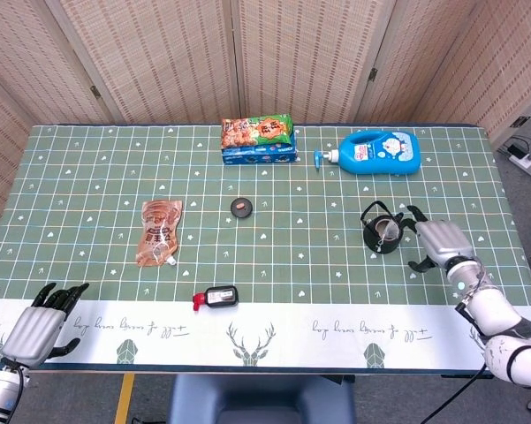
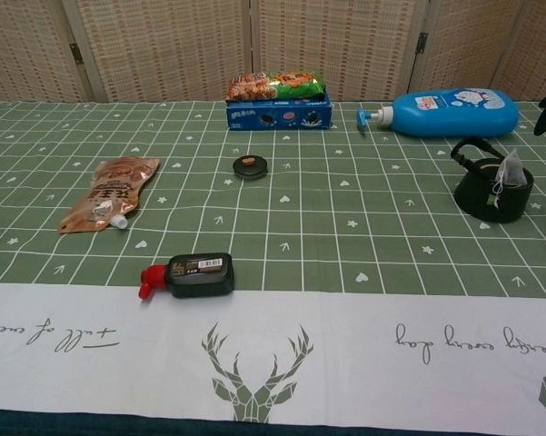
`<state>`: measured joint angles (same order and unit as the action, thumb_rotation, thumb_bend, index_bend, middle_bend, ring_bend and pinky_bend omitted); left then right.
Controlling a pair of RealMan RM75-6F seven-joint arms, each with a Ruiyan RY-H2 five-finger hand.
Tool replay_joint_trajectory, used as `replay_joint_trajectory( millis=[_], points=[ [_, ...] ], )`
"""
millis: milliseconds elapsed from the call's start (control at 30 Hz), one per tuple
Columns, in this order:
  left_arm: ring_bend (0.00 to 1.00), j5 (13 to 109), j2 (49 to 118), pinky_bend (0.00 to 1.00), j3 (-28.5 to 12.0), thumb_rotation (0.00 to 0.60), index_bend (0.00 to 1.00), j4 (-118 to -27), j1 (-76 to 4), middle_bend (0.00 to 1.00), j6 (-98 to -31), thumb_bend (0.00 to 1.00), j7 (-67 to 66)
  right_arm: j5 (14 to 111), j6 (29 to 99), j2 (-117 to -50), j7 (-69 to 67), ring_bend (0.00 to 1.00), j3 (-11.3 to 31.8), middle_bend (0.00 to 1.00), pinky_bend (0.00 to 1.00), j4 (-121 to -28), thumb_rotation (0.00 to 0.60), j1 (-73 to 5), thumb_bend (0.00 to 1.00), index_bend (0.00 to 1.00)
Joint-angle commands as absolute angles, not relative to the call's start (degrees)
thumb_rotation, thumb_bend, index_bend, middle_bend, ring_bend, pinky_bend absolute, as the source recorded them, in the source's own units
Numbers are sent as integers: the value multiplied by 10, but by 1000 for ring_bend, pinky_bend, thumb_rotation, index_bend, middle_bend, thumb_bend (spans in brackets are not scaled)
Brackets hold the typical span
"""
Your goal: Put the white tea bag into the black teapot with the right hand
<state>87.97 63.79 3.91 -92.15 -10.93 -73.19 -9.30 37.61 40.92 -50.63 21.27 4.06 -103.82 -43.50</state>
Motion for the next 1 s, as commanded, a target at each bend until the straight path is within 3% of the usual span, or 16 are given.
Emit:
replay_joint_trajectory(
  millis=[33, 100, 233, 333, 1000],
  points=[
    [154, 879, 638, 61, 39, 600, 0, -922, -110, 124, -731, 211, -94, 381, 416, -512, 209, 682, 36, 0, 363, -1031, 600, -434, 310, 191],
    [154, 879, 639, 61, 39, 600, 0, -922, -109, 124, -732, 211, -96, 382, 416, -513, 208, 668, 31, 0, 422, -1029, 600, -433, 310, 132],
    [155, 879, 640, 61, 39, 600, 0, -922, -109, 124, -732, 211, -98, 382, 396, -509, 200, 847, 23, 0, 603, -1032, 600, -438, 310, 92],
    [156, 879, 639, 61, 39, 600, 0, -922, -109, 124, -732, 212, -97, 389, 395, -507, 197, 877, 20, 0, 666, -1034, 600, -440, 310, 91],
    [157, 881, 638, 61, 39, 600, 0, -921, -108, 124, -736, 212, -91, 394, 311, -503, 135, 898, 1, 0, 709, -1015, 600, -465, 309, 92]
  ],
)
